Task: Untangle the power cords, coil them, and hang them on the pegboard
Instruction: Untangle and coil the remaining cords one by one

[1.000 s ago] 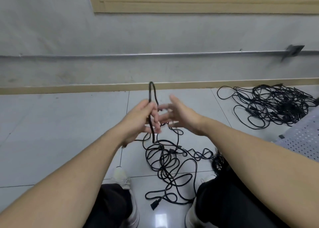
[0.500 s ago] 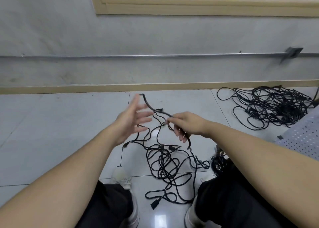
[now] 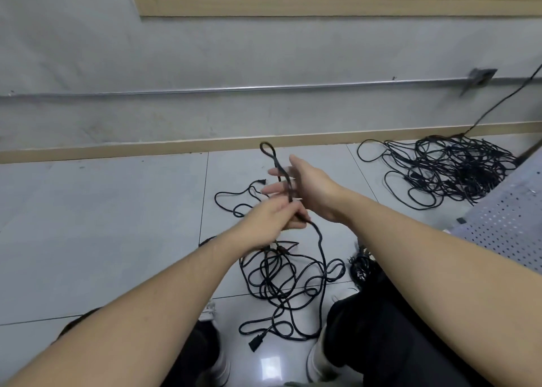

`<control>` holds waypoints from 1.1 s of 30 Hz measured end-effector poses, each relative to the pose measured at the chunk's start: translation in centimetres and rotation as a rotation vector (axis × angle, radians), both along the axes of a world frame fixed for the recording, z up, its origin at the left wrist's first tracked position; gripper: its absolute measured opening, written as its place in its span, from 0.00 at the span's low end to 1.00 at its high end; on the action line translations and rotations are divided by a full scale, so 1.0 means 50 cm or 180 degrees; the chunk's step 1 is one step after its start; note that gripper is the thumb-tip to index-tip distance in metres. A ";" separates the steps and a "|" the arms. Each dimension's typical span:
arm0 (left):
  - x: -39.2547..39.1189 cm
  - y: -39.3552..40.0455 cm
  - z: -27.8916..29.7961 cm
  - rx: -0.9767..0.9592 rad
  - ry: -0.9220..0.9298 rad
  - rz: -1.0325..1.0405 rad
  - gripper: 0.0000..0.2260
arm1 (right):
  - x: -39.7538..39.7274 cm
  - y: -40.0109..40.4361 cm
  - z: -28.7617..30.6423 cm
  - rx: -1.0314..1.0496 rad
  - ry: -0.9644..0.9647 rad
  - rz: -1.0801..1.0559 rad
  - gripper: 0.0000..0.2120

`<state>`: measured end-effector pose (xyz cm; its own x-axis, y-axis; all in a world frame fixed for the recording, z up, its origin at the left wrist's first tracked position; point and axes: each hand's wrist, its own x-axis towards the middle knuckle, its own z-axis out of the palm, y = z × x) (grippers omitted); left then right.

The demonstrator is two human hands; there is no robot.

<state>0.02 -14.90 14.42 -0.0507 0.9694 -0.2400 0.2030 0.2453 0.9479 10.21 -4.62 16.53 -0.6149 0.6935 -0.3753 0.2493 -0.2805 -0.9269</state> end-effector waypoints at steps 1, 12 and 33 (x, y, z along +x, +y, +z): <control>-0.005 0.006 0.008 0.0061 -0.0285 0.0243 0.12 | 0.013 0.007 -0.010 0.0189 -0.0256 0.0171 0.29; -0.106 0.009 0.060 0.0456 -0.2259 0.1739 0.13 | 0.133 0.029 -0.040 0.0934 -0.1907 0.1603 0.17; 0.052 -0.029 -0.055 -0.0734 0.0259 -0.0748 0.13 | 0.057 -0.008 0.034 0.0119 0.0137 -0.0186 0.26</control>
<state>2.64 -16.36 11.69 0.1398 0.8775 -0.4587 0.3522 0.3888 0.8513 13.05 -5.02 18.21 -0.5879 0.7418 -0.3227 0.1933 -0.2585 -0.9465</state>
